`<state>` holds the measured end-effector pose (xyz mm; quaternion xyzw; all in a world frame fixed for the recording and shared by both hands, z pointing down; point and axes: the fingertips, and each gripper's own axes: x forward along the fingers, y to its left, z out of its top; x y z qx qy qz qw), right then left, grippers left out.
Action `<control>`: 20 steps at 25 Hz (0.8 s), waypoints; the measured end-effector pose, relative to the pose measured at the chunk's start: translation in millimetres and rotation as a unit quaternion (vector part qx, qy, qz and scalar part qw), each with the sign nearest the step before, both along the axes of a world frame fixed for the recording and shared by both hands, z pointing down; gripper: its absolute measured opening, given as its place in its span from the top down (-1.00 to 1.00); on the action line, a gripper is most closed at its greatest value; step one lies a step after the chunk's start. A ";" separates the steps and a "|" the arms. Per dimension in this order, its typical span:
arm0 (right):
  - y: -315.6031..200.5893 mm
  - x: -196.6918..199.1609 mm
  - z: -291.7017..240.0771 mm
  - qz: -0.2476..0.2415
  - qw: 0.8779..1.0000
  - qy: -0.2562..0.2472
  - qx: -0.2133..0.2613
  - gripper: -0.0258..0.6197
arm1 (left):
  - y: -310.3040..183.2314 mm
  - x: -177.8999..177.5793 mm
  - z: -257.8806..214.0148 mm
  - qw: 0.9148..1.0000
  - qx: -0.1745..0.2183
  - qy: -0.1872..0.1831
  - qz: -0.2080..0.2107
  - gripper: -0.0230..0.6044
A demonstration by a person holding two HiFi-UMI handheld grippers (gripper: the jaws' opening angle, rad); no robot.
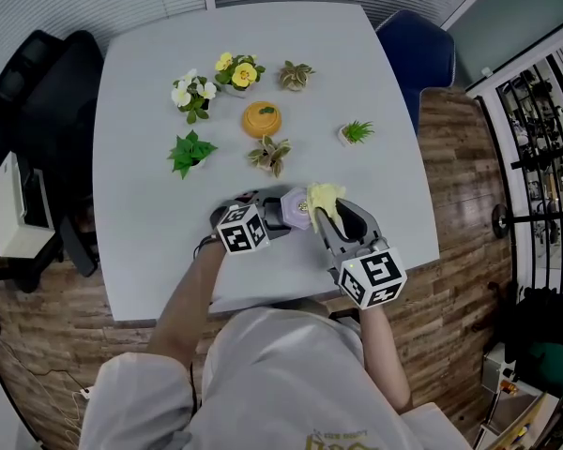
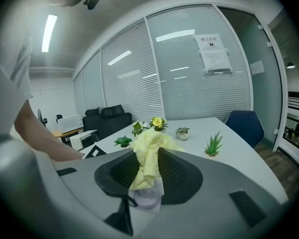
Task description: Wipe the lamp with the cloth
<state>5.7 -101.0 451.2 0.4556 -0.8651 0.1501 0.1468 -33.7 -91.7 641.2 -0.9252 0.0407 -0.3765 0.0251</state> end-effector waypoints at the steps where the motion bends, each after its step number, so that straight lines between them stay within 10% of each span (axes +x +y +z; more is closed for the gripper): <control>1: 1.7 -0.2 -0.1 0.000 1.000 0.002 0.000 0.53 | 0.1 0.0 0.0 1.000 0.000 0.000 0.000 -0.04; 20: 23.3 -12.2 -0.1 -0.017 0.999 0.041 0.006 0.53 | 0.1 0.0 1.5 1.000 -0.011 -0.006 -0.001 -0.04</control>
